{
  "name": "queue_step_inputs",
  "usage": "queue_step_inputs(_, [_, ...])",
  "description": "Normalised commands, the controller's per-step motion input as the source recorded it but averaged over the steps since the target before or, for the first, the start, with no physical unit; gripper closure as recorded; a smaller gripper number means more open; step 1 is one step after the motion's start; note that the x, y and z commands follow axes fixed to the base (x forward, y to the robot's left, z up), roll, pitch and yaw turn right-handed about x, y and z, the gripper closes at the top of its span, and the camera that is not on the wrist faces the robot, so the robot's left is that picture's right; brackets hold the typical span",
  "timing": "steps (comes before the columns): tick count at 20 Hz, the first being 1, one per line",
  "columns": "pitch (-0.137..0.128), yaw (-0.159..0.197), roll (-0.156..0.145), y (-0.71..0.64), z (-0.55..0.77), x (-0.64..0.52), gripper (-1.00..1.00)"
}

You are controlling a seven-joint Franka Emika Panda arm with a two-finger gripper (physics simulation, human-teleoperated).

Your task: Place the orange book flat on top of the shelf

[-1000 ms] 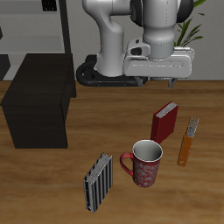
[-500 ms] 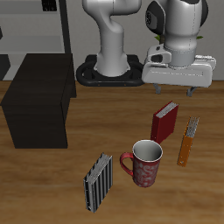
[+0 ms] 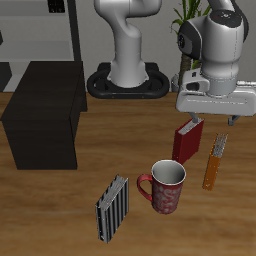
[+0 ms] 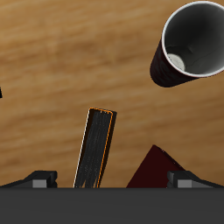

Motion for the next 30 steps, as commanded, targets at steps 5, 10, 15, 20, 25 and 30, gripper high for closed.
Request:
queue_step_inputs(5, [0.009, -0.002, 0.027, 0.26, -0.31, 0.09, -1.0])
queue_step_inputs(10, [0.01, 0.013, 0.028, 0.24, -0.3, 0.05, -1.0])
queue_step_inputs(15, [0.009, -0.01, 0.019, 0.04, -0.21, -0.01, -1.0])
queue_step_inputs(20, [0.024, -0.004, 0.013, 0.03, -0.22, -0.03, -1.0])
queue_step_inputs(25, [0.027, -0.001, -0.015, -0.09, -0.22, 0.01, -1.0])
queue_step_inputs(30, [0.032, -0.008, -0.029, -0.16, -0.15, 0.04, -1.0])
